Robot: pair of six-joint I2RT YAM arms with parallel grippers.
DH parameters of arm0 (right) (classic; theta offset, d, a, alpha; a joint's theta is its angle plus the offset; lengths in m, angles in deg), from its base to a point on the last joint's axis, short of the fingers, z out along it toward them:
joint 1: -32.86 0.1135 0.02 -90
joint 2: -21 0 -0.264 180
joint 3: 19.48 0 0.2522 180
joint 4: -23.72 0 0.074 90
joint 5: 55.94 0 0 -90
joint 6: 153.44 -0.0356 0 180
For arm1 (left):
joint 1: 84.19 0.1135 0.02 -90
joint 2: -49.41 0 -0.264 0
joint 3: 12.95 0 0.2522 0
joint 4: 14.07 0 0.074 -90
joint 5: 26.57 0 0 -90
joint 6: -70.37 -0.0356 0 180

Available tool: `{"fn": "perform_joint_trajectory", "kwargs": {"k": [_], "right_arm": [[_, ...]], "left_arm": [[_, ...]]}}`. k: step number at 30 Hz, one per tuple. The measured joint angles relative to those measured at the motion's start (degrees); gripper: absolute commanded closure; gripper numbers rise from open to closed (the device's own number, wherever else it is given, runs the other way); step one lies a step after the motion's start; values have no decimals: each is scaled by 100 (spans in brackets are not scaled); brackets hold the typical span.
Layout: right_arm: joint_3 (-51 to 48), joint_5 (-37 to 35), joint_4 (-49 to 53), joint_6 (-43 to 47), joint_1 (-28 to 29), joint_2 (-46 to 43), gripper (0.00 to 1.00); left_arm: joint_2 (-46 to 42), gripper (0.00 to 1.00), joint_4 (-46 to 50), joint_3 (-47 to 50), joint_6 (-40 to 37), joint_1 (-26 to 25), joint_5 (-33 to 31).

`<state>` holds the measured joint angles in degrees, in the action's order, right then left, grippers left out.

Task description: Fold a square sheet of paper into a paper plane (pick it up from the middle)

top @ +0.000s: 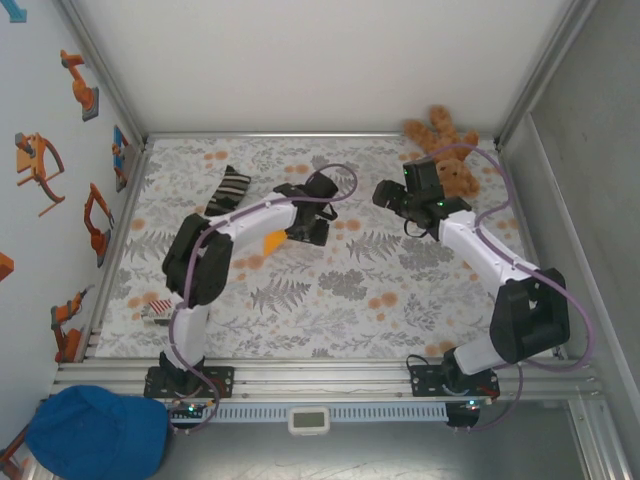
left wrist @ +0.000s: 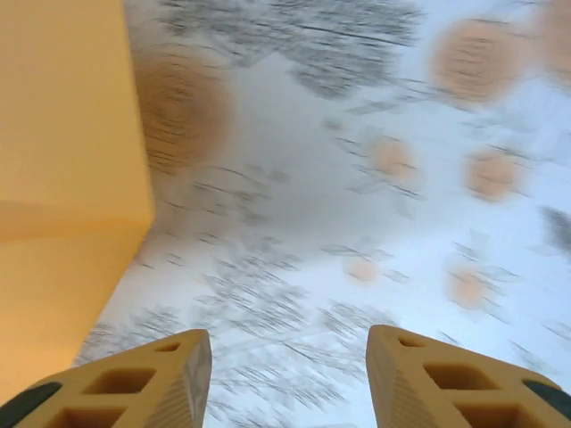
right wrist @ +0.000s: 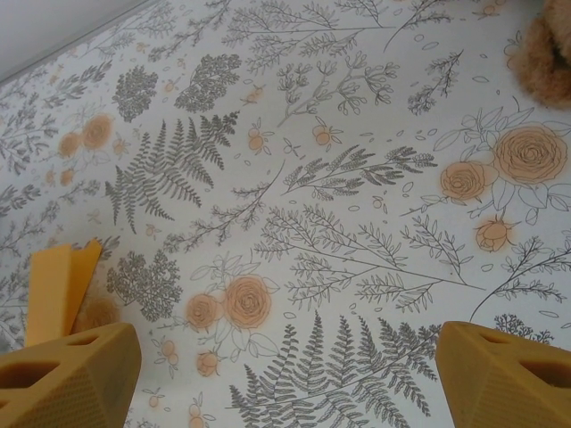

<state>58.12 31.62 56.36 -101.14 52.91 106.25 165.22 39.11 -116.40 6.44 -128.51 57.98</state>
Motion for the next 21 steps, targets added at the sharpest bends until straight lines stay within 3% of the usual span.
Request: {"fn": "perform_joint_trajectory", "kwargs": {"k": [5, 10, 13, 21], "right_arm": [[4, 48, 17, -17, 0, 232, 16], [4, 258, 13, -136, 0, 463, 17], [4, 391, -11, -201, 0, 577, 18], [4, 686, -50, -323, 0, 702, 19]], "left_arm": [[-817, 40, -929, 892, 511, 232, 994], [-1029, 40, -1626, 1552, 944, 1172, 1644], [-839, 40, -1757, 1615, 1047, 1521, 1751], [-385, 39, -1742, 1475, 973, 1679, 1694]]}}
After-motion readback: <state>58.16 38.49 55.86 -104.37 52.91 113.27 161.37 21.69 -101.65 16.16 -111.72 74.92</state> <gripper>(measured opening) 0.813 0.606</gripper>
